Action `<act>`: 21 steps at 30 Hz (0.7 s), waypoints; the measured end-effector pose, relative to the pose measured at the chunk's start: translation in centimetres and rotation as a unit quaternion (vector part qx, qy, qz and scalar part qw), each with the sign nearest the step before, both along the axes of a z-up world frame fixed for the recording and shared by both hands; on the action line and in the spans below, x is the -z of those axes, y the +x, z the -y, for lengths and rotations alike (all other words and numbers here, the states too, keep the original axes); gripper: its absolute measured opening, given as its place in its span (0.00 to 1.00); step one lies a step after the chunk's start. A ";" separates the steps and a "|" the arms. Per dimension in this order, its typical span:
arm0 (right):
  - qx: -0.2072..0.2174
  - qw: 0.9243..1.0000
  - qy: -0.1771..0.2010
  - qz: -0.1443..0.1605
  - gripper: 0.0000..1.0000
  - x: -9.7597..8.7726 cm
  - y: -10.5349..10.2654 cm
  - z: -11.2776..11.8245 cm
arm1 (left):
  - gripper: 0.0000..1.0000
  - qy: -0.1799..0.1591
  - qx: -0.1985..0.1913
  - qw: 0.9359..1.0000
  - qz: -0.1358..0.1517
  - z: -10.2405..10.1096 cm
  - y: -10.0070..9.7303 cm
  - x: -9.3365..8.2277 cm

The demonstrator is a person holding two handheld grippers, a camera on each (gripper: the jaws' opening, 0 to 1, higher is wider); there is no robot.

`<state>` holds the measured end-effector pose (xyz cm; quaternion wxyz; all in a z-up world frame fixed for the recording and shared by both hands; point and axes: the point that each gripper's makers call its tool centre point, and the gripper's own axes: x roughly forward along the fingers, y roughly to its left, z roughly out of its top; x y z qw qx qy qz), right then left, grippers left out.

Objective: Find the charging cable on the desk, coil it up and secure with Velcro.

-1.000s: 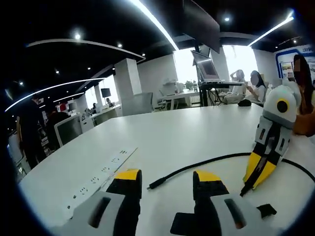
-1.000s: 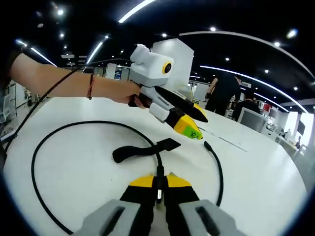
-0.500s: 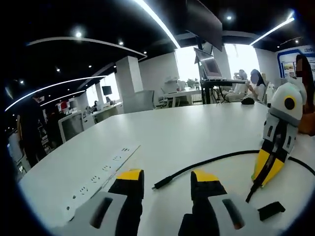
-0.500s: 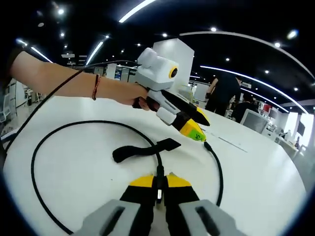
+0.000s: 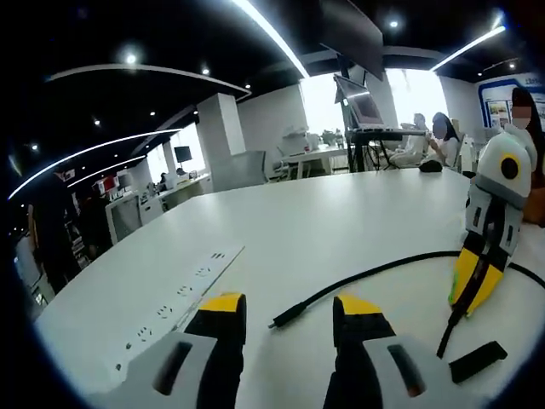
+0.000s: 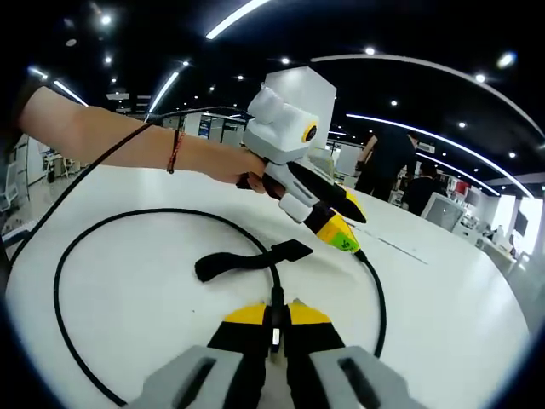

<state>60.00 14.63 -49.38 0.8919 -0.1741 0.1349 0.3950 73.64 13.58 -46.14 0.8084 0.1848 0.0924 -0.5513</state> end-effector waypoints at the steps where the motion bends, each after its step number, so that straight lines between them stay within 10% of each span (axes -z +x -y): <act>1: 0.000 1.000 0.001 0.000 0.08 0.0 0.0 0.0 | 0.41 0.000 0.000 1.000 0.000 0.0 0.0 0.0; 21: 0.000 1.000 0.001 0.000 0.08 0.1 0.1 0.1 | 0.41 0.007 0.004 1.000 -0.028 1.4 0.9 2.0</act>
